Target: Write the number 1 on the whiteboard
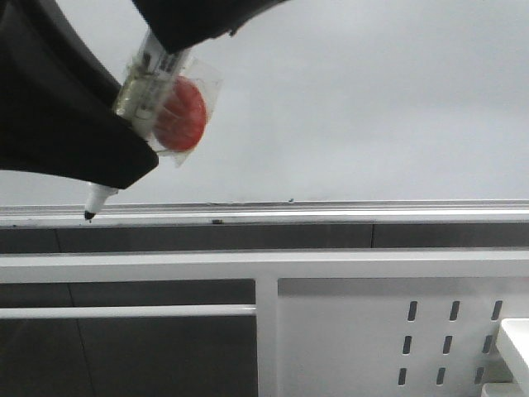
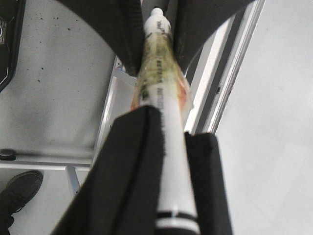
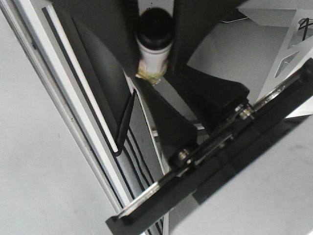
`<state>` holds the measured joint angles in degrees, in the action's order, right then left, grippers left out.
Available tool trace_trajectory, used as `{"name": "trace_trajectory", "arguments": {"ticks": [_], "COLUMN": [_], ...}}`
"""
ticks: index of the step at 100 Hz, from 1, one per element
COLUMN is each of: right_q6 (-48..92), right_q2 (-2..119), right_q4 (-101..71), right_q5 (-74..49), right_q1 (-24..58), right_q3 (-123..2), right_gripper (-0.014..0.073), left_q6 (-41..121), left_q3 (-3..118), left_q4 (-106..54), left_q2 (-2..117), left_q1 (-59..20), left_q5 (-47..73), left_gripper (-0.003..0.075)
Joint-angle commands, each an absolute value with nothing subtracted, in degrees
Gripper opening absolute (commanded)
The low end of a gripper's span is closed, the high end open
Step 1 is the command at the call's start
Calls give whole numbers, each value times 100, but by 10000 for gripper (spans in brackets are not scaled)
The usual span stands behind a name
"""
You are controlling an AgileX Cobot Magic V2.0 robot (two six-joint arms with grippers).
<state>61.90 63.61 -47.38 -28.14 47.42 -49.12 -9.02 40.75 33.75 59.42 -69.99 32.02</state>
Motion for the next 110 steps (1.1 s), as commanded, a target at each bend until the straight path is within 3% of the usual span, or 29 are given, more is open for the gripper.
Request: {"name": "trace_trajectory", "arguments": {"ticks": [1,10,27,32,45,63,81,94,104,110], "right_q6": [6054,6054,6064,6064,6064,6064,6064,6064,6064,6064], "right_q2": [6221,6221,6206,6152,5877,5112,4414,4317,4442,4569], "right_q4": [-5261,-5261,-4930,-4901,-4850,-4485,-4086,-3610,-3435,-3370], "right_q5": [-2883,-2774,-2616,-2432,-1496,-100,1318,1453,1479,1622], "right_q1": [4747,4747,4747,4747,4747,4747,4747,4747,4747,4747], "right_q3": [-5098,-5098,-5044,-4960,-4482,-3672,-2990,-2843,-2843,-2843], "right_gripper": [-77,-77,-70,-67,-68,-68,-68,-68,-68,-68], "left_q6": [-781,-843,-843,-843,-843,-1533,-3688,-4472,-4604,-4663], "left_q3": [4249,4249,4249,4249,4249,4193,3750,3340,3079,2942], "left_q4": [3707,3511,2973,2868,2711,2943,4686,5279,5225,5211], "left_q2": [5846,5734,5378,5227,4696,3660,2325,1412,955,755], "left_q1": [-7043,-7043,-7043,-7043,-7043,-7043,-7019,-7019,-7019,-7019], "left_q5": [2754,2496,2341,2352,2426,3027,3514,3611,3611,3611], "left_gripper": [-11,83,400,435,438,347,236,134,-23,-20]}}
